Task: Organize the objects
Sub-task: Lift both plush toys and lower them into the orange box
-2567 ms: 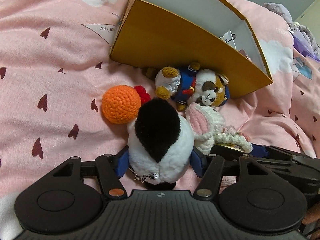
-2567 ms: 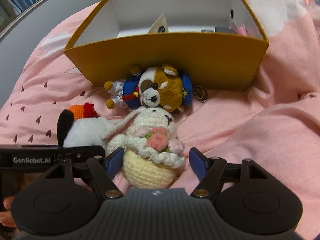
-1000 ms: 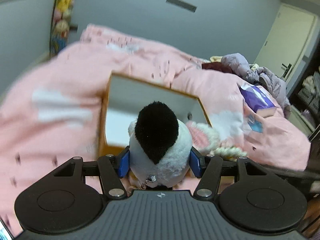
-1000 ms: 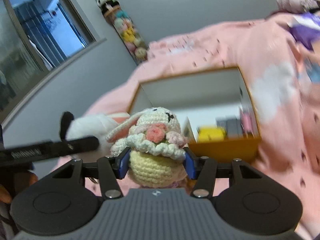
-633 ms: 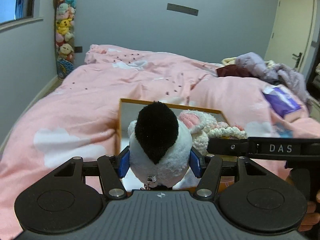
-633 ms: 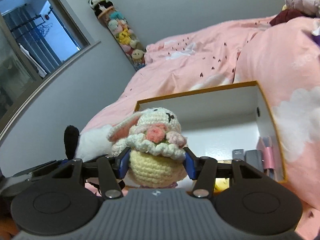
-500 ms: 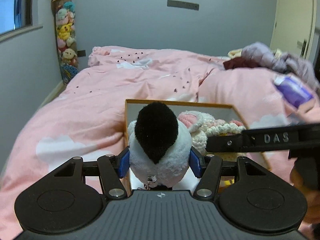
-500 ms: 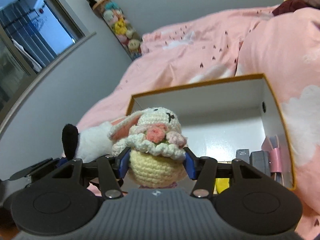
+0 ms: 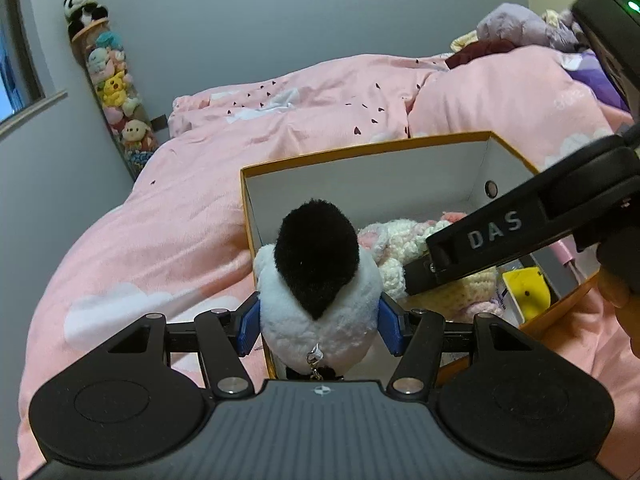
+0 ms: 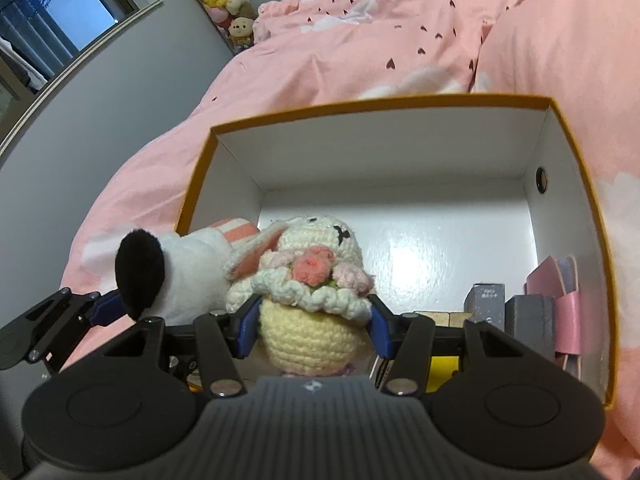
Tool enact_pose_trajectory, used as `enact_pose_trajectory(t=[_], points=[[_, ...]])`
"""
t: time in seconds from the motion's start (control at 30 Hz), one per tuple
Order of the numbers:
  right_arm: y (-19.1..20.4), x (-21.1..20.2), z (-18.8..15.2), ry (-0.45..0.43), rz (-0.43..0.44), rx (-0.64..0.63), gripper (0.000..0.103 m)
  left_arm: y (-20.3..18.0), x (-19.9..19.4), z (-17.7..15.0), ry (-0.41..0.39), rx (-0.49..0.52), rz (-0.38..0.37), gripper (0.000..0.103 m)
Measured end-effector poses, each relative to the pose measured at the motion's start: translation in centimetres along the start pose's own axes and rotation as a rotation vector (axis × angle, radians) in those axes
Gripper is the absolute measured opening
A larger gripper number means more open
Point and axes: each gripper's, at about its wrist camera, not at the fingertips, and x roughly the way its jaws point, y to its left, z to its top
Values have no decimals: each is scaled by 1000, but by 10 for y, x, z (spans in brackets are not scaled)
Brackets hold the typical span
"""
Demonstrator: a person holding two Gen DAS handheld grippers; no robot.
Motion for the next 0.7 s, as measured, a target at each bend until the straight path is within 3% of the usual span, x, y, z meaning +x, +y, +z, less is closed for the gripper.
enact_pose_trajectory(t=[0.13, 0.37, 0.7], points=[[3, 3, 0, 10, -27, -26, 57, -6, 3, 0, 2, 57, 16, 70], [4, 8, 0, 35, -40, -67, 61, 3, 4, 1, -4, 37, -33, 73], [9, 5, 4, 39, 13, -89, 62, 29, -9, 1, -29, -88, -127, 72]])
